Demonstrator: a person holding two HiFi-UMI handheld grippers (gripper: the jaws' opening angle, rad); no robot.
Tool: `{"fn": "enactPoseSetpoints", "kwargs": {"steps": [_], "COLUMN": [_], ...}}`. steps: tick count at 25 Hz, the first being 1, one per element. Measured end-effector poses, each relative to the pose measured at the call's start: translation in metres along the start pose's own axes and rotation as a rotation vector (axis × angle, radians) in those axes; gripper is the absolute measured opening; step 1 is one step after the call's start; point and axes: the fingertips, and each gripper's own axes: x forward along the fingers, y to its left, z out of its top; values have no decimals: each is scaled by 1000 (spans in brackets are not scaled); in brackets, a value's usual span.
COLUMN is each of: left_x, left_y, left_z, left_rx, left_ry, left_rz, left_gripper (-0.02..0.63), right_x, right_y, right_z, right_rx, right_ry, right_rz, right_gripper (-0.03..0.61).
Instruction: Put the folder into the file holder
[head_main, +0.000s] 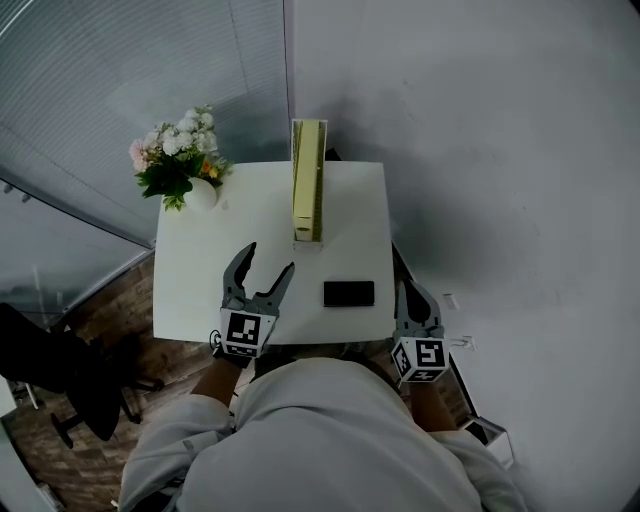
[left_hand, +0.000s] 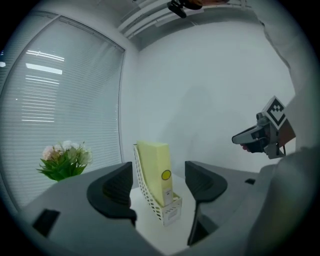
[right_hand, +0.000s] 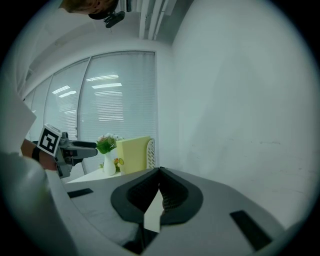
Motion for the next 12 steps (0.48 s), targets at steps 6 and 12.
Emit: {"fn": "enactPoseSetpoints", "kwargs": {"steps": [6,12], "left_x": [-27,-46], "left_y": [17,30], "left_z": [6,5], "left_rx": [11,-1], "left_ry": [-15,-19], "left_rz": [-3,18], "left_gripper": [262,118], "right_x": [2,6], "right_y": [13,22], "right_z": [12,18], "right_rx": [-7,-12], "right_ry": [-18,-30], "right_rz": [-20,-31], "right_gripper": [14,14]}}
